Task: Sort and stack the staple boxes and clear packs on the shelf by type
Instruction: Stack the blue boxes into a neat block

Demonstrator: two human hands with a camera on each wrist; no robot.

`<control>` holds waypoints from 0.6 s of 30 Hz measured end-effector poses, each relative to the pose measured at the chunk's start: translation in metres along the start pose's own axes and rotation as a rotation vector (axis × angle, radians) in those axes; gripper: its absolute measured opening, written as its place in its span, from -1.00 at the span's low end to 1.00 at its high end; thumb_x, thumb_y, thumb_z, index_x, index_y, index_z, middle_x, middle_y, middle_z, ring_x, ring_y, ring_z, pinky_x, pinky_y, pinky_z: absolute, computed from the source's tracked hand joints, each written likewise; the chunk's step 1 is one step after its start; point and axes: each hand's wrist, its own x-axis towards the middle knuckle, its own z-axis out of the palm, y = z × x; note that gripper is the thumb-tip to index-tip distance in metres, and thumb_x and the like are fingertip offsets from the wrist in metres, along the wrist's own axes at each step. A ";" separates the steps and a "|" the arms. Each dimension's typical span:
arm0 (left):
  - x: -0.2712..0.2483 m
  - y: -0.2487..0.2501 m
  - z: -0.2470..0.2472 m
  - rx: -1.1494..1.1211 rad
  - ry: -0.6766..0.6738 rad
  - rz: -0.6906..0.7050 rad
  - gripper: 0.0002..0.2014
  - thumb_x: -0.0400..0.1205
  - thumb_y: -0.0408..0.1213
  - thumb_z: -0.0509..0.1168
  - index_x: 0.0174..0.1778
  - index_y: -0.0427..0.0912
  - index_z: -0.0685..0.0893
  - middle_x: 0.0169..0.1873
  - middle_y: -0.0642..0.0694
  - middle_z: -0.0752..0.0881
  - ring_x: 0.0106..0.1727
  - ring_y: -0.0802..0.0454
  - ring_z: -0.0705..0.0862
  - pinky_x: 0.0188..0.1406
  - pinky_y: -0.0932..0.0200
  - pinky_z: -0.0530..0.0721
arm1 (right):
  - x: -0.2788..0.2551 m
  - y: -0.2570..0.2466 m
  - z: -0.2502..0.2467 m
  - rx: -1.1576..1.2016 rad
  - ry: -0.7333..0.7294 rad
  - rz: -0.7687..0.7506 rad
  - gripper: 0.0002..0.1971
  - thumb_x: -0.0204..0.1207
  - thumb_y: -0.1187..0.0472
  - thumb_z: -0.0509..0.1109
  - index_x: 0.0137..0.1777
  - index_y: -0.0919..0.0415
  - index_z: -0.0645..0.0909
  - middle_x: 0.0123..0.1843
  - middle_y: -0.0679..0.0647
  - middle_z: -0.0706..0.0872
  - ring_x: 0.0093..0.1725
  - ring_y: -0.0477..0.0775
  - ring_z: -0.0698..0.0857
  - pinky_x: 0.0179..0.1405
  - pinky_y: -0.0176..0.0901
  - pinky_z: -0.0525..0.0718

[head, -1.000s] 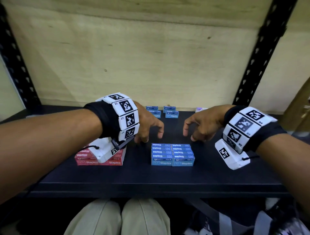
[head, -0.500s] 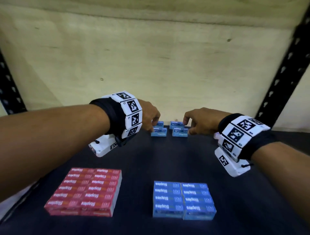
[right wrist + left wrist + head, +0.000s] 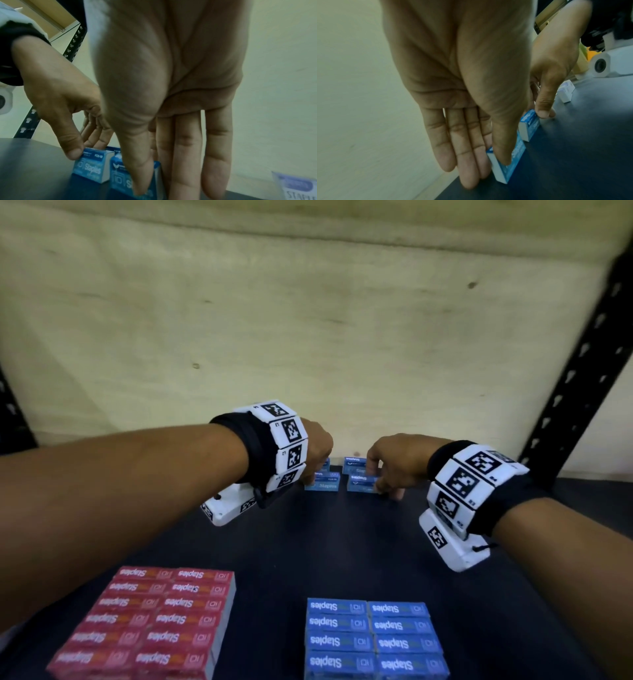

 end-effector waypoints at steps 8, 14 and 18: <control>-0.032 0.018 -0.002 -0.068 -0.056 0.028 -0.68 0.57 -0.11 0.45 0.14 -0.24 0.74 -0.42 0.05 0.62 -0.47 0.19 0.50 -0.53 0.34 0.41 | -0.032 0.003 0.006 0.043 -0.054 0.013 -0.83 0.54 0.09 0.51 0.06 0.04 0.63 -0.19 0.00 0.87 -0.12 -0.08 0.84 -0.07 -0.21 0.64; -0.068 0.031 -0.001 -0.233 -0.208 0.075 -0.74 0.49 -0.14 0.54 0.02 -0.15 0.73 -0.54 0.14 0.70 -0.39 0.28 0.65 -0.38 0.38 0.59 | -0.078 -0.001 0.014 0.021 -0.114 -0.029 -0.75 0.47 0.05 0.56 0.06 0.12 0.67 -0.09 0.06 0.86 -0.15 -0.02 0.77 -0.01 -0.15 0.65; -0.090 0.040 0.006 -0.207 -0.228 0.078 -0.77 0.45 -0.06 0.56 -0.10 -0.04 0.71 -0.14 -0.06 0.78 -0.13 0.08 0.65 -0.26 0.24 0.59 | -0.105 -0.003 0.022 0.027 -0.117 -0.046 -0.74 0.45 0.03 0.58 0.06 0.10 0.68 -0.10 0.07 0.83 -0.20 -0.04 0.70 0.02 -0.14 0.67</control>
